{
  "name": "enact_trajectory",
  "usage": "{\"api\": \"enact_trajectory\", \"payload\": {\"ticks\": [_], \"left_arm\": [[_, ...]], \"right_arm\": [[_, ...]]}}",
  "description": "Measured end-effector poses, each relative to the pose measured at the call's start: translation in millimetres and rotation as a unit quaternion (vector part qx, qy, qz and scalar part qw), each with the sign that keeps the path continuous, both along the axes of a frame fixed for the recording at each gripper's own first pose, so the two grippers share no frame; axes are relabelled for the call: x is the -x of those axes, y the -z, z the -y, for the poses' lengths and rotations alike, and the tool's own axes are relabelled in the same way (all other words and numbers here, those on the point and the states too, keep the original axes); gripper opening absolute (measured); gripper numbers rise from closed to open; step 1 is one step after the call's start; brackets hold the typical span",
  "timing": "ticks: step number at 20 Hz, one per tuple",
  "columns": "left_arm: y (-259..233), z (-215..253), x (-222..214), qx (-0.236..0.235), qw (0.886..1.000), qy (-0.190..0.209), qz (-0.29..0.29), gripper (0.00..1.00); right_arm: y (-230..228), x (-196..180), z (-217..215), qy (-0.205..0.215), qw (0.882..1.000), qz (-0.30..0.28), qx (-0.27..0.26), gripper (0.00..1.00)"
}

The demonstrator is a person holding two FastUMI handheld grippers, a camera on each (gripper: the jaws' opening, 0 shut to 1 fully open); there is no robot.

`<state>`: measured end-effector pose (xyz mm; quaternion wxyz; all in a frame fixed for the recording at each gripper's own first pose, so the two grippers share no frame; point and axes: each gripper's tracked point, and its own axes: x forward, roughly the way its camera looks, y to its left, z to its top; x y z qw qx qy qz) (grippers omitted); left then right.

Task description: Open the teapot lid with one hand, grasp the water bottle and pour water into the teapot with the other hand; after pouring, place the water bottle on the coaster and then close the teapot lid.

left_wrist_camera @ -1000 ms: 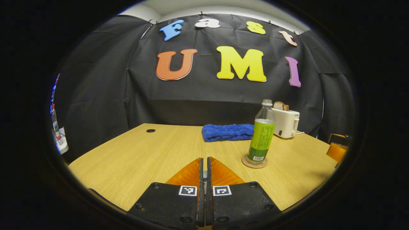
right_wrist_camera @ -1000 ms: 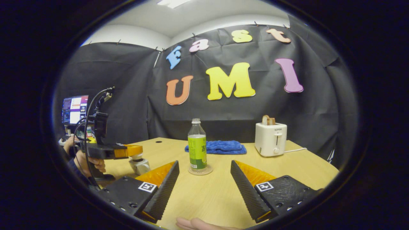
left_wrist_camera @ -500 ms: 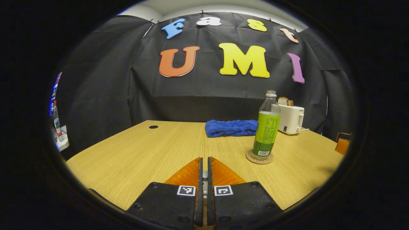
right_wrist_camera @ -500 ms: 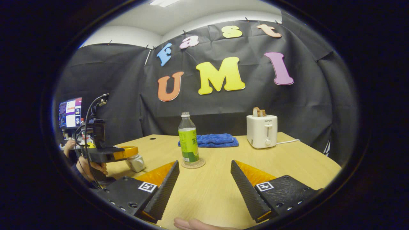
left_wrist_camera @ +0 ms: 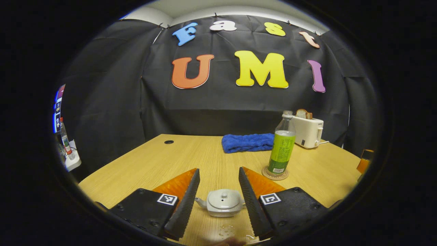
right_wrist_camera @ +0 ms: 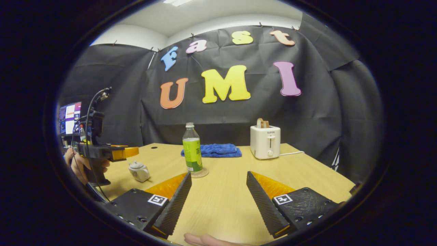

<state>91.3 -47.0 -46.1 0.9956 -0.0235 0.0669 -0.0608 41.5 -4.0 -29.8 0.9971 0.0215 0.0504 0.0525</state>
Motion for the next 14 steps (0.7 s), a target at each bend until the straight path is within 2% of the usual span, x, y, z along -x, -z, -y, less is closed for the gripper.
{"api": "enact_trajectory", "payload": {"ticks": [2,3,4,5,6,10,14], "left_arm": [[-14.0,-1.0,16.2,0.005,1.000,0.001,-0.002,0.83],[-20.7,-3.6,25.9,0.002,1.000,-0.003,0.001,0.84],[-31.6,-7.2,35.3,0.000,1.000,-0.008,0.008,0.84],[-42.6,-7.0,45.0,0.000,1.000,-0.007,0.020,0.84],[-54.3,-6.0,54.5,0.003,0.999,-0.005,0.032,0.84],[-89.5,-6.0,91.0,0.001,0.998,-0.005,0.062,0.84],[-107.1,0.9,119.9,-0.007,0.996,0.004,0.089,0.84]], "right_arm": [[-13.4,10.8,5.5,0.012,1.000,0.013,0.004,0.96],[-19.5,15.8,8.0,0.019,1.000,0.019,0.006,0.96],[-26.6,20.8,10.2,0.024,0.999,0.024,0.008,0.99],[-33.9,28.0,11.8,0.029,0.999,0.031,0.010,0.93],[-42.3,33.4,15.2,0.036,0.999,0.038,0.013,0.96],[-63.8,50.0,32.1,0.086,0.995,0.050,0.026,0.96],[-73.2,68.3,23.9,0.086,0.994,0.051,0.037,0.96]]}}
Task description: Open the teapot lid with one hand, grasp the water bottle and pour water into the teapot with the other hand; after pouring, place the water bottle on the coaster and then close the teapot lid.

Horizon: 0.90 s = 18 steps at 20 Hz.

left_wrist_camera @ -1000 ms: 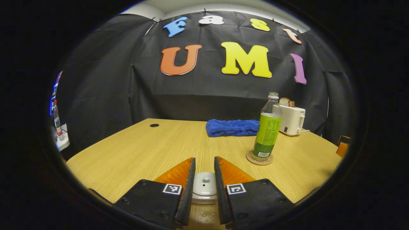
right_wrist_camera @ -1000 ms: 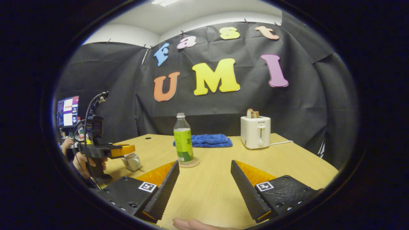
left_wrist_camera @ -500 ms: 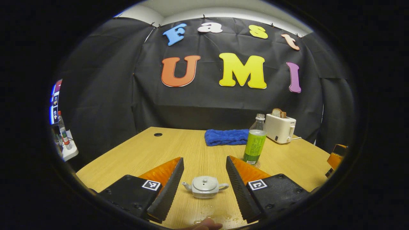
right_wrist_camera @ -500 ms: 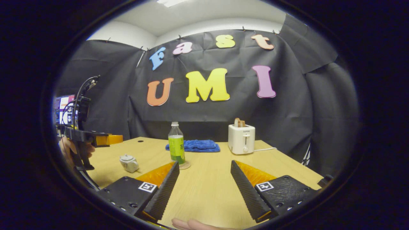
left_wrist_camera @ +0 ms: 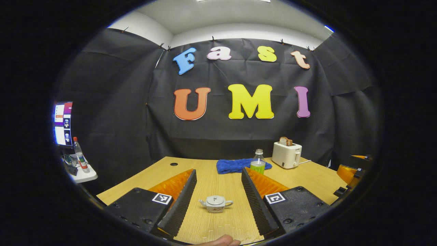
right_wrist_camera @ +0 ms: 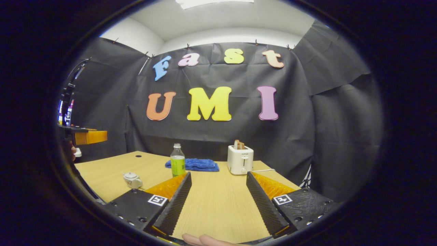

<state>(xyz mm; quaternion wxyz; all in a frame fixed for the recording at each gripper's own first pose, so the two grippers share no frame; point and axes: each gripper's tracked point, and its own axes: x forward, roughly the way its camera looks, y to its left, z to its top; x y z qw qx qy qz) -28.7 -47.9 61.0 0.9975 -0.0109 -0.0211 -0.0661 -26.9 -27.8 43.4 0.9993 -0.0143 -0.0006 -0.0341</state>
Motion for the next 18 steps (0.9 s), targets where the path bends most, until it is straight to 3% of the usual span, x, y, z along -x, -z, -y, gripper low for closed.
{"api": "enact_trajectory", "payload": {"ticks": [4,9,18], "left_arm": [[-5.8,0.3,29.9,-0.018,1.000,0.003,0.014,0.84],[-4.3,-0.4,55.0,-0.017,1.000,0.008,0.025,0.83],[28.2,10.3,58.4,-0.021,0.999,0.030,-0.006,0.84]], "right_arm": [[-9.2,11.4,-5.7,0.004,1.000,0.011,0.009,0.96],[1.5,12.7,2.6,0.030,0.999,-0.016,0.005,0.95],[16.0,13.9,-3.0,0.026,0.999,-0.040,0.023,0.94]]}}
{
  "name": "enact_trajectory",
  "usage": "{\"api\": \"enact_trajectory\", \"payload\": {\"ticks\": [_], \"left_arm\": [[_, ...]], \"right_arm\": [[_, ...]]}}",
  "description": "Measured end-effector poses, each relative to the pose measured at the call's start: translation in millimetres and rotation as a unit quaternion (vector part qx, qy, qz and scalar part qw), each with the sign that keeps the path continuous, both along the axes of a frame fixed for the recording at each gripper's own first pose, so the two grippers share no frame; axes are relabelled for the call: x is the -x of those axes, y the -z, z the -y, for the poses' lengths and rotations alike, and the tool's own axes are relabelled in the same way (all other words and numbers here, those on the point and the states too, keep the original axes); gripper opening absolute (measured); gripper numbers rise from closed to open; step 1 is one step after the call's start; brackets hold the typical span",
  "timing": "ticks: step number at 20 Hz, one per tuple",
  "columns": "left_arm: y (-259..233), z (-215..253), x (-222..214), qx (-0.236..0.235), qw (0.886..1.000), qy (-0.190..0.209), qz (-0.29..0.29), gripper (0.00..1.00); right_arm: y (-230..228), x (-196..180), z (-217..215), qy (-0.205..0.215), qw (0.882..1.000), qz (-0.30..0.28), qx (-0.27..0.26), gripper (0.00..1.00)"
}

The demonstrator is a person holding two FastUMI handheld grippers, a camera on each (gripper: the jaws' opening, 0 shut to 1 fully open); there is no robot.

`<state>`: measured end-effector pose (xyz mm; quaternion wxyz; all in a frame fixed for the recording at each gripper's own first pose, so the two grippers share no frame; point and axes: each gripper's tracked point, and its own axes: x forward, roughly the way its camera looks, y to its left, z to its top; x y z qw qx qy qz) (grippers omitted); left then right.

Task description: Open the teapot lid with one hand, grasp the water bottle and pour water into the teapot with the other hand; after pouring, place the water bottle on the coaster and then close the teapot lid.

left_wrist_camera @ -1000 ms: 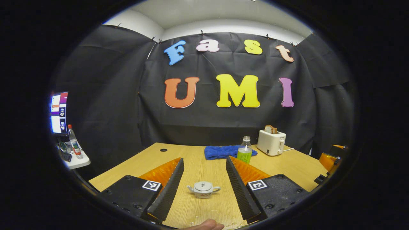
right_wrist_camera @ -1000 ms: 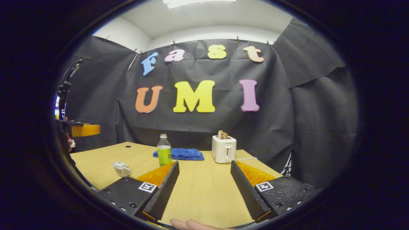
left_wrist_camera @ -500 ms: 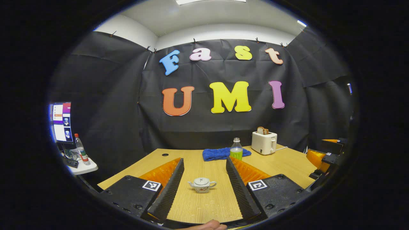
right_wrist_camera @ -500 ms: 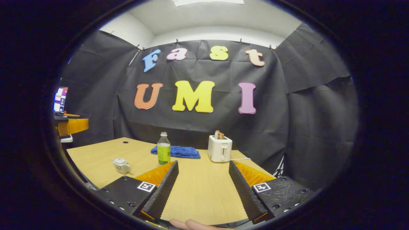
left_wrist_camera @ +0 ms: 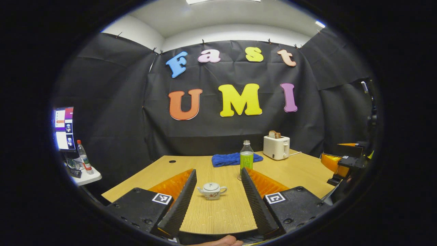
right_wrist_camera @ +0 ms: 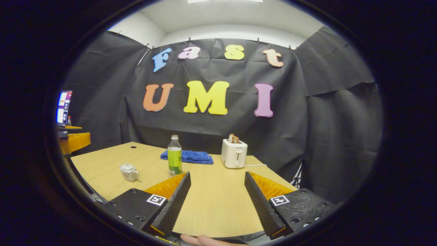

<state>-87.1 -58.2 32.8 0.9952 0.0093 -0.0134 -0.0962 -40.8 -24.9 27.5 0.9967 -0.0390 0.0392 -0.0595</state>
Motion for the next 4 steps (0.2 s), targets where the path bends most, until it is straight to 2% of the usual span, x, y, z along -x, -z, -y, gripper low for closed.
{"api": "enact_trajectory", "payload": {"ticks": [4], "left_arm": [[0.0,7.9,1.9,0.006,1.000,0.008,-0.002,0.84]], "right_arm": [[-9.2,6.7,9.9,0.005,1.000,0.011,0.016,0.95]]}}
